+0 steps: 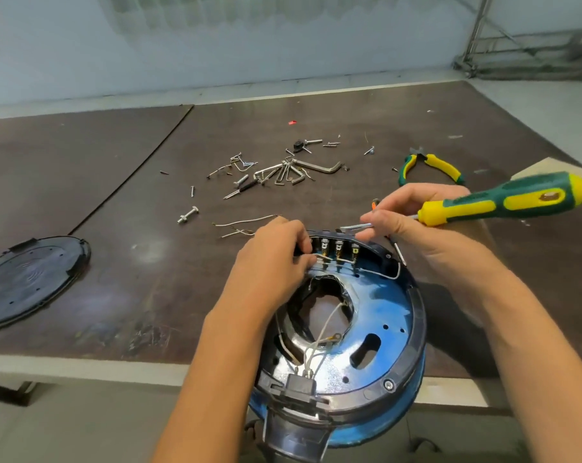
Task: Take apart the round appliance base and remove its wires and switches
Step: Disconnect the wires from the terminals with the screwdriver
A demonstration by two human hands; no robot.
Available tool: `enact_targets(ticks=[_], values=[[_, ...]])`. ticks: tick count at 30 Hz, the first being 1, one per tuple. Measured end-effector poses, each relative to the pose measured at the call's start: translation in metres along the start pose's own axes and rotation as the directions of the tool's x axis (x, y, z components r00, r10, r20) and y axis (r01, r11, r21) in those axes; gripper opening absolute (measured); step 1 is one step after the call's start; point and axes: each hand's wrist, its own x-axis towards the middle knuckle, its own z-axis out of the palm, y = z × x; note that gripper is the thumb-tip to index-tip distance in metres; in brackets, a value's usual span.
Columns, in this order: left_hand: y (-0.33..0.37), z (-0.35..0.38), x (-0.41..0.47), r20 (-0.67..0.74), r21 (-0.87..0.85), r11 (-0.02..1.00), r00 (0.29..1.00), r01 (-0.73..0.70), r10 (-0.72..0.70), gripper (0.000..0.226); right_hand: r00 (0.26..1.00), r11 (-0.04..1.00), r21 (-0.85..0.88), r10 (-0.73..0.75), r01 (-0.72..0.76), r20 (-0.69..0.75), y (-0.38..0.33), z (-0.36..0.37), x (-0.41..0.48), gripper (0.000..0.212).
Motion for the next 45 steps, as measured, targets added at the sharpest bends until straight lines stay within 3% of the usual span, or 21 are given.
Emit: enact_targets(ticks=[9, 12, 16, 20, 25, 40, 45], values=[[-0.007, -0.002, 0.012, -0.036, 0.009, 0.999, 0.999, 0.038, -0.038, 0.02, 1.0, 0.995, -0.098, -0.015, 0.016, 0.01, 0.015, 0.0, 0.0, 0.009], [-0.004, -0.002, 0.008, 0.013, 0.012, 0.998, 0.998, -0.057, 0.057, 0.028, 1.0, 0.991, -0.131, -0.026, 0.027, 0.007, 0.016, -0.002, 0.004, 0.012], [0.006, -0.004, 0.009, 0.125, 0.083, 0.991, 0.988, -0.107, 0.096, 0.024, 0.999, 0.974, -0.222, -0.047, 0.044, -0.008, 0.018, -0.007, 0.003, 0.015], [0.015, -0.001, 0.018, 0.19, 0.154, 0.976, 0.974, -0.153, 0.123, 0.023, 0.993, 0.966, -0.245, -0.053, 0.078, 0.108, 0.017, -0.011, -0.003, 0.01], [0.013, 0.006, 0.024, 0.195, 0.164, 0.968, 0.968, -0.192, 0.159, 0.026, 0.999, 0.937, -0.349, -0.012, 0.027, 0.046, 0.025, -0.01, 0.006, 0.015], [0.007, 0.013, 0.027, 0.132, 0.188, 0.96, 0.974, -0.206, 0.184, 0.027, 0.982, 0.888, -0.425, -0.124, 0.174, 0.144, 0.03, -0.005, 0.007, 0.009], [0.01, 0.013, 0.03, 0.125, 0.2, 0.956, 0.974, -0.214, 0.191, 0.012, 0.983, 0.863, -0.472, -0.132, 0.177, 0.127, 0.031, -0.003, 0.009, 0.018]])
